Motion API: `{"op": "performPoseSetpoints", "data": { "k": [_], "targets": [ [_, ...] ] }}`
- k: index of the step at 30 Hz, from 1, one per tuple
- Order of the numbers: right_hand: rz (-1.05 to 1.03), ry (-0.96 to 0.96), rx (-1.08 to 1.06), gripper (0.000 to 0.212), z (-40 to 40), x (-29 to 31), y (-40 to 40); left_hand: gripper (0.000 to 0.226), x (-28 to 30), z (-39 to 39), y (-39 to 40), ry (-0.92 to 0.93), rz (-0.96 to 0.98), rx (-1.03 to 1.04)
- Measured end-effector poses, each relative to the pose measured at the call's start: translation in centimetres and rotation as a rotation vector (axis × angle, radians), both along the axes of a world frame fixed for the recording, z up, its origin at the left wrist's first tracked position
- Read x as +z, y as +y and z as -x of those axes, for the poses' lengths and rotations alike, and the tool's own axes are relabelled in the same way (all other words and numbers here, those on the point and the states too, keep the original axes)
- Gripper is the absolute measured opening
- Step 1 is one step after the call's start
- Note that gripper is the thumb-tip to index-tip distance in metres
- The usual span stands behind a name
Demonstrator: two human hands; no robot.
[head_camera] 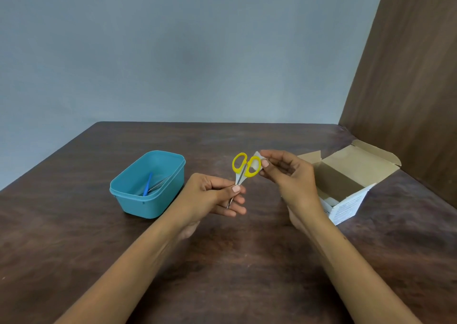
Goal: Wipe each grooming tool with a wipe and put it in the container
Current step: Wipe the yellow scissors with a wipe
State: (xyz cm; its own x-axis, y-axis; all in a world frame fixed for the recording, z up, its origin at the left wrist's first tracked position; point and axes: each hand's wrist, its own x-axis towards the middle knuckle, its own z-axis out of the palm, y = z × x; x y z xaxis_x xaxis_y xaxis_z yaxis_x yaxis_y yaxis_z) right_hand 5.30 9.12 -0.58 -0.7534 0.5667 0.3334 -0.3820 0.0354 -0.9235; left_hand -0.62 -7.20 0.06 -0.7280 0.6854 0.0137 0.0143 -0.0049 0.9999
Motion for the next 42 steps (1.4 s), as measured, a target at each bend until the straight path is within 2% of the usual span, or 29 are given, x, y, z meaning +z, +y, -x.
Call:
{"op": "performPoseSetpoints", "data": {
  "k": [6, 11, 17, 21, 26, 29, 33, 38, 42],
  "targets": [
    [0.3, 0.023, 0.199, 0.016, -0.3, 0.4, -0.1, 0.014, 0.1, 0.0, 0.0, -0.08, -0.015, -0.013],
    [0.313, 0.01, 0.2, 0.016, -0.4, 0.4, -0.3, 0.013, 0.2, 0.1, 0.1, -0.1, -0.027, 0.005],
    [0.087, 0.012, 0.095, 0.015, -0.5, 0.0, -0.6, 0.012, 0.1, 0.0, 0.2, -0.081, -0.053, 0.077],
    [0.017, -0.033, 0.063, 0.013, -0.6, 0.1, -0.5, 0.013, 0.3, -0.1, 0.2, -0.046, -0.059, 0.116],
    [-0.436, -0.177, -0.177, 0.016, -0.3, -0.4, -0.7, 0.01, 1.4, -0.1, -0.7, 0.043, -0.033, 0.167],
    [-0.537, -0.187, -0.231, 0.013, -0.4, -0.4, -1.0, 0.01, 2.5, -0.1, -1.7, 0.07, -0.011, 0.194],
    [-0.624, -0.195, -0.227, 0.013, -0.4, -0.2, -1.8, 0.007, 4.0, 0.3, -4.4, 0.149, 0.068, 0.272],
    [-0.787, -0.171, -0.126, 0.017, 0.2, 0.7, -4.5, 0.008, 5.9, 1.4, -8.6, 0.299, 0.175, 0.457],
    [-0.822, -0.126, -0.072, 0.019, 1.1, 1.0, -6.5, 0.009, 5.9, 3.4, -10.9, 0.437, 0.31, 0.626]
  ]
}}
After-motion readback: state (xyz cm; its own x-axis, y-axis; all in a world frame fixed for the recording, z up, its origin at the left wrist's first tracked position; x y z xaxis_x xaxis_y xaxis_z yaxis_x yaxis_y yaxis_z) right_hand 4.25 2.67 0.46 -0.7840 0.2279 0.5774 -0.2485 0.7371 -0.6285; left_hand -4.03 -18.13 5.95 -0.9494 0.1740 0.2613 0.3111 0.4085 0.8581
